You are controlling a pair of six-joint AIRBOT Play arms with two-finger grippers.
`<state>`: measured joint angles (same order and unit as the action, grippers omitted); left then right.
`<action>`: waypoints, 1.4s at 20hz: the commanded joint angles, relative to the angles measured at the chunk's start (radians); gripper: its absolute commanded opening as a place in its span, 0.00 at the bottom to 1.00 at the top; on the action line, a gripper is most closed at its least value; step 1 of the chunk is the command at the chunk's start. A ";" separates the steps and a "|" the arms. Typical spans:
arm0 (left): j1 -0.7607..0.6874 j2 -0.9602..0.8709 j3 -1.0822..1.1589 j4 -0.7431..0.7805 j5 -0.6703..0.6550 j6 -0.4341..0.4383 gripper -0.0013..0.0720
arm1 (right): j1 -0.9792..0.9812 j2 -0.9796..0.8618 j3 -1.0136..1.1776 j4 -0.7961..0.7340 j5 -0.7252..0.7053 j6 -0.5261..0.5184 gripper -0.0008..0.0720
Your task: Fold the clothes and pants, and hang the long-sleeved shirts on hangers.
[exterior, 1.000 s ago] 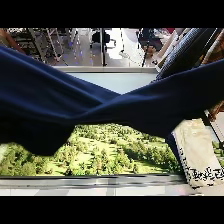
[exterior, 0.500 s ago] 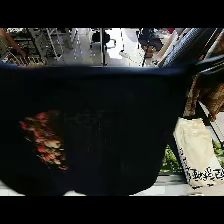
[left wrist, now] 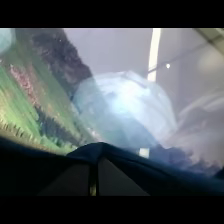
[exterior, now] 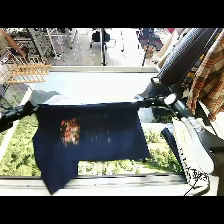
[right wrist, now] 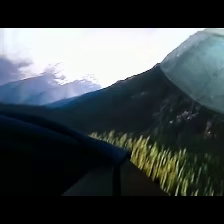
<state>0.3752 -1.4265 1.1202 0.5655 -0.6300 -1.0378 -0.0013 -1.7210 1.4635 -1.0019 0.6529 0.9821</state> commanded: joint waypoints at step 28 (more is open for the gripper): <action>0.215 0.018 -0.267 0.464 -0.657 -0.129 0.84 | -0.177 -0.079 -0.181 0.140 0.711 0.053 0.60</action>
<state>0.5964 -1.4292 0.9211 1.0264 -1.3006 -1.1778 -0.1806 -1.7969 1.3136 -0.8707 1.3663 1.0744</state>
